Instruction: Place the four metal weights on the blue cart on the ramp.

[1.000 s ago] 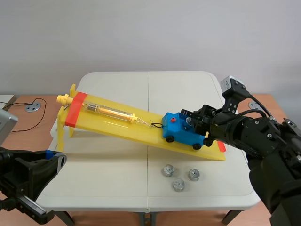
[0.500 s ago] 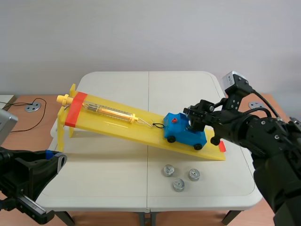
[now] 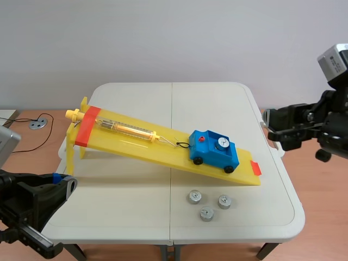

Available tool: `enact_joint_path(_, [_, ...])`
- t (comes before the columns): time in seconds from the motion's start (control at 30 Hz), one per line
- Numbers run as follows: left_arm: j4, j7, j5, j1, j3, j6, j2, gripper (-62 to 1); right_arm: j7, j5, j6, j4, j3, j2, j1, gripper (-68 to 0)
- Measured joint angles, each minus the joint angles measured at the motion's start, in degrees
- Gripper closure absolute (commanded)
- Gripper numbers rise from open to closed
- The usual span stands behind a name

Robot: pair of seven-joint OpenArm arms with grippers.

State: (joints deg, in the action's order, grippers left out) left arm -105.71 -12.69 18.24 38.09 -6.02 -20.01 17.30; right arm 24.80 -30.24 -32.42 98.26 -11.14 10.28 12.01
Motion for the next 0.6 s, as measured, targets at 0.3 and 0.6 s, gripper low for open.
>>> enact_joint_path(0.3, [0.0, 0.0, 0.0, 0.0, 0.0, 0.0, 0.0, -2.7, 1.6, 0.0, -1.5, 8.1, 0.0, 8.3, 11.6, -22.0])
enact_joint_path(0.6, [0.0, 0.0, 0.0, 0.0, 0.0, 0.0, 0.0, -2.7, 2.5, 4.1, -2.8, 8.6, 2.6, 11.2, 15.0, -22.0])
